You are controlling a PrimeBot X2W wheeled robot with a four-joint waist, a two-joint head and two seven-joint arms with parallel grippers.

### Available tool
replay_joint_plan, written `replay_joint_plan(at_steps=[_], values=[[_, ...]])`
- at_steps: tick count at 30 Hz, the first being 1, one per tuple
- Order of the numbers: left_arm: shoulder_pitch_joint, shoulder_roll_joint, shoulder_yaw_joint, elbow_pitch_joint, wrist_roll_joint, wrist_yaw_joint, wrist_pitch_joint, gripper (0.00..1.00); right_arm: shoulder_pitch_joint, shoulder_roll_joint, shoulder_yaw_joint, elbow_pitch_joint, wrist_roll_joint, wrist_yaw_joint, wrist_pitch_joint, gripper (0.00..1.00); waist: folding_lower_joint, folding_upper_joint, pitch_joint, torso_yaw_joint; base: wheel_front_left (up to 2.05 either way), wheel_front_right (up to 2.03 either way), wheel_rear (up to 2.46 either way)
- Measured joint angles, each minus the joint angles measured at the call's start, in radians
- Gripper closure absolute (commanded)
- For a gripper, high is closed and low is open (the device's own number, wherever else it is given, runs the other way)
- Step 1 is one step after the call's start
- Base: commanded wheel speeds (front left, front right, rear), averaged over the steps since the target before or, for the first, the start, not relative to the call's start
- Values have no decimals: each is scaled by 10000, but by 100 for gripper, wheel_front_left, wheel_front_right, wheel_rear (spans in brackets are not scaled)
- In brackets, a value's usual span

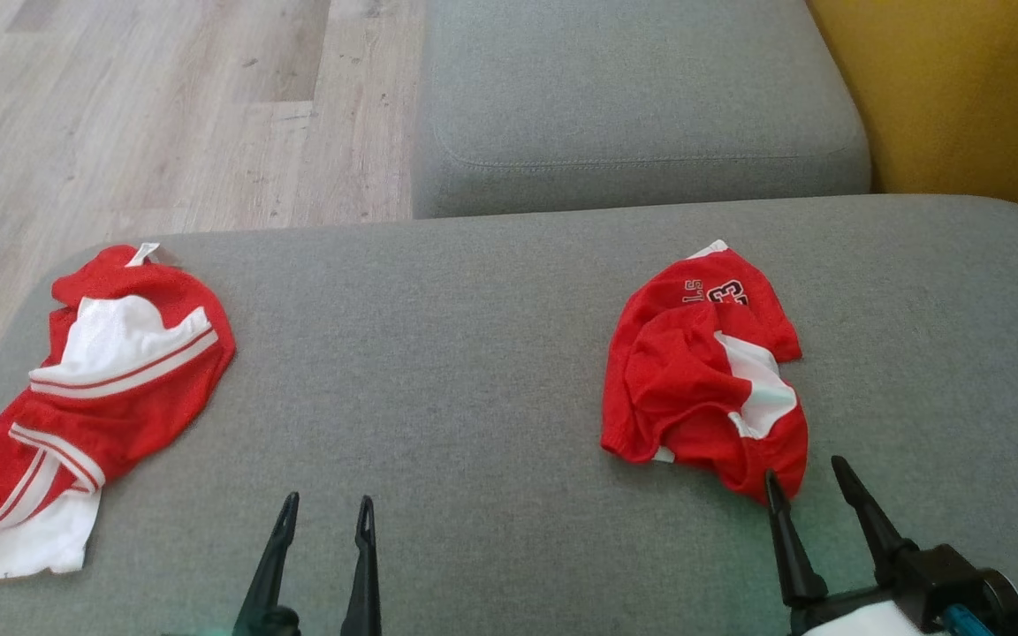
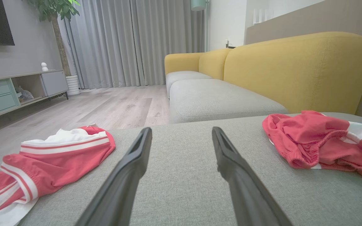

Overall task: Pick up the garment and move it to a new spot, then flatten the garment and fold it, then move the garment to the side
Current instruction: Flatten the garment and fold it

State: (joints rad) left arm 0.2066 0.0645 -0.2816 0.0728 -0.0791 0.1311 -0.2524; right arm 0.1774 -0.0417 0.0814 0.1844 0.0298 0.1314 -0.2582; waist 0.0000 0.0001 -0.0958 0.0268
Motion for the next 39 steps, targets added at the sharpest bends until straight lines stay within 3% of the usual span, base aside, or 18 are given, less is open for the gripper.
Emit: replay_joint_plan(at_steps=[17, 24, 34, 39], values=[[27, -27, -17, 104, 82, -8, 0, 0, 2, 0, -59, 4, -2, 0, 0, 0, 0, 0, -31, 36, 0, 0, 0], [33, -29, -236, 309, 186, -366, 2, 0, -19, 0, -2, -107, 75, 0, 0, 0, 0, 0, 160, -358, 0, 0, 0], [-1211, -33, -1565, 1676, -970, -1356, 4, 0, -385, -4, 150, -366, 73, 0, 2, 0, 1, 0, 833, -1605, 0, 0, 0], [-2632, -52, -2876, 2374, -2926, -2013, 111, 0, -684, -6, 104, -487, 159, 0, 2, 0, 1, 0, 1330, -2400, 0, 0, 0]])
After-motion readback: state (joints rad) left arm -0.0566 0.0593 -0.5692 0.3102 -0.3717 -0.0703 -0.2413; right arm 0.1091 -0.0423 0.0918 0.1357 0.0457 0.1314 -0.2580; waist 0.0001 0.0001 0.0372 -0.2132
